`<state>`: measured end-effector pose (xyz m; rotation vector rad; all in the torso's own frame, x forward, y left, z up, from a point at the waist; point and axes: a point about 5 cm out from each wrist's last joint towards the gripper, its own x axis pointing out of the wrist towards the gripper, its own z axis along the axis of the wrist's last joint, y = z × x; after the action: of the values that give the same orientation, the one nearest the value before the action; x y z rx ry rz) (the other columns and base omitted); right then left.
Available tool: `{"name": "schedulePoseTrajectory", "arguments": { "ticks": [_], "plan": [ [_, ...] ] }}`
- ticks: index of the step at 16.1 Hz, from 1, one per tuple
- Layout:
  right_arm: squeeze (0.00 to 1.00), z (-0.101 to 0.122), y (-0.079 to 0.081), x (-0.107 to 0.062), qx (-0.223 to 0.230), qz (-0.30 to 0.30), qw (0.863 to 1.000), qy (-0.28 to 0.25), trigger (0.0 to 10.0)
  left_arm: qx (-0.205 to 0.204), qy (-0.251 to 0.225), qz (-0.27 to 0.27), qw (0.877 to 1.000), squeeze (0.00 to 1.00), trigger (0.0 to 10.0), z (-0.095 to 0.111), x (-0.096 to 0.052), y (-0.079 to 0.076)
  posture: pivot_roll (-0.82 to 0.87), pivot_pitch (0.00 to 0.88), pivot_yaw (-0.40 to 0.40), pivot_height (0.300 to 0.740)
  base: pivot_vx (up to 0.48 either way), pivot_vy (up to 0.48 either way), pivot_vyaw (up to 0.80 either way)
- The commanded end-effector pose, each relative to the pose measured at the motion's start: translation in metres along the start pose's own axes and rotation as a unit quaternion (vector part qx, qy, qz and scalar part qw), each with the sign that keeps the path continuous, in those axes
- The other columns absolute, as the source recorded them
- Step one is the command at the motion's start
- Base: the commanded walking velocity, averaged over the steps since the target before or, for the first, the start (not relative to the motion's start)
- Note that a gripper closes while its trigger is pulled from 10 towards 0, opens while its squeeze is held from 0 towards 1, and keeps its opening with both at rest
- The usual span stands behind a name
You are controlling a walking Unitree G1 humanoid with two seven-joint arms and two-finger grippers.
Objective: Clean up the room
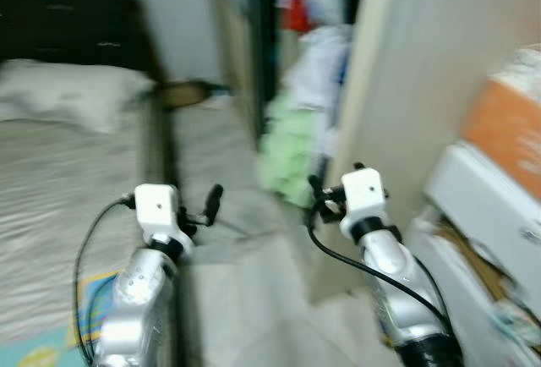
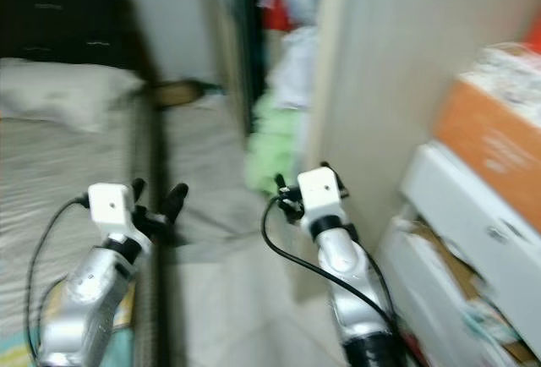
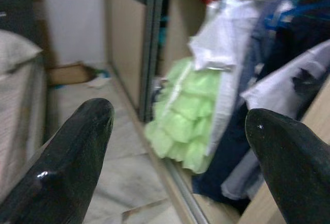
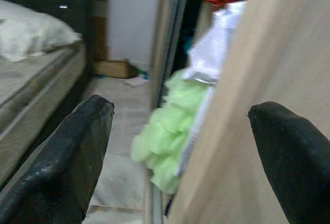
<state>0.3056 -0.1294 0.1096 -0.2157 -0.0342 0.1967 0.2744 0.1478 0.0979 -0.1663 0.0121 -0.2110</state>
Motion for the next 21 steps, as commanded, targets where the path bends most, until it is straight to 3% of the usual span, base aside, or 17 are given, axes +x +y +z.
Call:
{"name": "schedulePoseTrajectory", "arguments": {
  "ticks": [1,21],
  "plan": [
    [0.00,0.0019,-0.0012,0.0004,0.001,-0.001,1.000,-0.003,10.0,0.007,-0.001,0.000,1.000,0.00,10.0,0.0026,0.0008,0.0002,-0.14,0.022,0.001,0.740,0.000,0.000,0.80],
    [0.00,0.0033,0.0002,0.0049,-0.003,0.002,1.000,-0.006,10.0,0.020,0.004,0.006,1.000,0.00,10.0,0.0032,0.0050,0.0006,-0.13,0.017,-0.003,0.740,0.000,0.000,0.75]
  ]
}}
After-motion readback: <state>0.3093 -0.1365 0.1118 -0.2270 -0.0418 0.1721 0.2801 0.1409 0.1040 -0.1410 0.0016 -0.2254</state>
